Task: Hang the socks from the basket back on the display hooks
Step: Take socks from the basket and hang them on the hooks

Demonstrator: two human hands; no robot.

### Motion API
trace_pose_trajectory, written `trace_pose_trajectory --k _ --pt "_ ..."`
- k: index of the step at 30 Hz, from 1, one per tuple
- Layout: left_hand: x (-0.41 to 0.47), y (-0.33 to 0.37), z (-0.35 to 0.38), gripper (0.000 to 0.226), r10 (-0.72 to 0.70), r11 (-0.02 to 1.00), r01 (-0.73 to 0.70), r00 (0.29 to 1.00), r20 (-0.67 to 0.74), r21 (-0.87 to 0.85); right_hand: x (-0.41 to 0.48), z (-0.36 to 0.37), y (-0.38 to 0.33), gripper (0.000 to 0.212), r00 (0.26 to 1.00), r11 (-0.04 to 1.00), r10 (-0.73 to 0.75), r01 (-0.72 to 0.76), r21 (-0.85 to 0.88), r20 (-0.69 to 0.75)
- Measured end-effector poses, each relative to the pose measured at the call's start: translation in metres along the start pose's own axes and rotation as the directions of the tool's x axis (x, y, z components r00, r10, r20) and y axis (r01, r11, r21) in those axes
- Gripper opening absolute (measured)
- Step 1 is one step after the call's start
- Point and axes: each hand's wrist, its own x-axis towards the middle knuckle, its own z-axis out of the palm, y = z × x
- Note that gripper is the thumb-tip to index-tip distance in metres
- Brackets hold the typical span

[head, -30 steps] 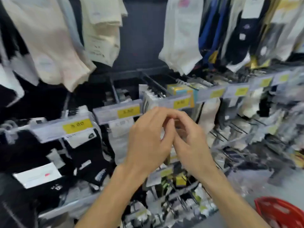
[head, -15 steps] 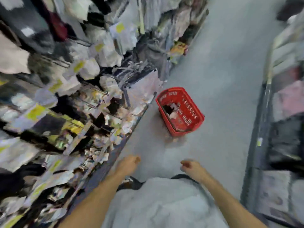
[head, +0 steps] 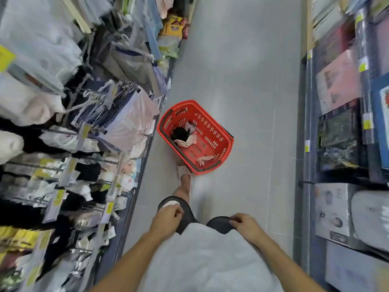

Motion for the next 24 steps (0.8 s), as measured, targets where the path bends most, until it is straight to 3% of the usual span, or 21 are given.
trace_pose_trajectory --k 4,7,10,12,16,21,24 --pt "0.084 0.026 -0.049 0.018 -0.004 0.999 -0.001 0.992 0.125 0.039 0.054 -0.045 -0.042 0.022 0.995 0.996 0.088 -0.087 0.026 -0.04" --pt "0.164 0.041 -0.08 0.017 -0.042 0.994 0.021 0.98 0.196 0.108 0.12 -0.072 -0.081 0.021 1.0 0.999 0.018 -0.018 0.035 -0.002" --pt "0.253 0.05 -0.093 0.018 -0.072 0.985 0.039 0.978 0.194 0.166 0.201 -0.082 -0.113 0.023 0.999 0.995 0.045 -0.046 0.09 0.014" --pt "0.316 0.055 -0.087 0.017 -0.057 0.988 0.03 0.982 0.178 0.151 0.265 -0.075 -0.126 0.03 0.998 0.973 0.068 -0.068 0.22 0.011" --pt "0.441 0.055 -0.048 0.016 -0.028 0.998 0.023 0.994 0.104 0.052 0.407 -0.036 -0.127 0.033 0.967 0.766 0.245 -0.239 0.596 0.074" --pt "0.575 0.028 0.02 0.017 -0.086 0.994 0.088 0.996 0.03 -0.069 0.54 0.011 -0.107 0.031 0.913 0.633 0.396 -0.348 0.692 0.098" --pt "0.633 0.002 0.056 0.031 -0.112 0.994 0.112 0.994 -0.002 0.001 0.596 0.031 -0.094 0.043 0.905 0.585 0.417 -0.342 0.735 0.09"
